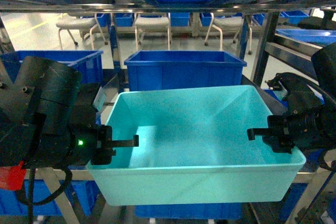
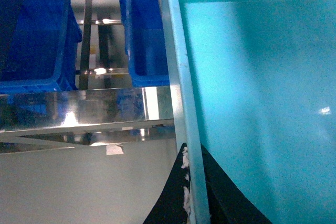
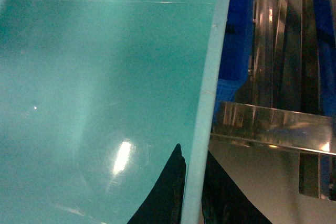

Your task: Organize blue bins on left shelf correctly

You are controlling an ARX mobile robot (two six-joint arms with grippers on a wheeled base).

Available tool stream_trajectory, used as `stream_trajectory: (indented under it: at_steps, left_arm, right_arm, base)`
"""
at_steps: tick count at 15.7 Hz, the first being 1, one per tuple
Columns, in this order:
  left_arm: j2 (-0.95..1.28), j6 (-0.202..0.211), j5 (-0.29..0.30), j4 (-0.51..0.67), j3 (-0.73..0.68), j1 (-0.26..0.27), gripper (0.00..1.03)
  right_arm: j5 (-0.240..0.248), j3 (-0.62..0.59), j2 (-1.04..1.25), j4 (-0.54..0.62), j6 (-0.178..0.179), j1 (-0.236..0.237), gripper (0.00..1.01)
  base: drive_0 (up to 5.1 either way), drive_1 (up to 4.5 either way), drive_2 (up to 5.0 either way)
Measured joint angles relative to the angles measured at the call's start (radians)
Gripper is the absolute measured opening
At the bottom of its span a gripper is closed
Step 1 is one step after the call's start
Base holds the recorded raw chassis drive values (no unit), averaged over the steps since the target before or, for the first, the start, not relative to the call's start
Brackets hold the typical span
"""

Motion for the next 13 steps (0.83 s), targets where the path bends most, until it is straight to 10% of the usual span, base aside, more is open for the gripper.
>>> stream_trajectory:
  at_steps: [13]
  left_arm:
    - [0.127,0.070,0.000,-0.098,0.182,0.026,0.02]
  right_arm:
    - [-0.006,0.217,0.131,-0.169,-0.009,0.000,0.07]
  base:
    - [0.0,0.00,0.0]
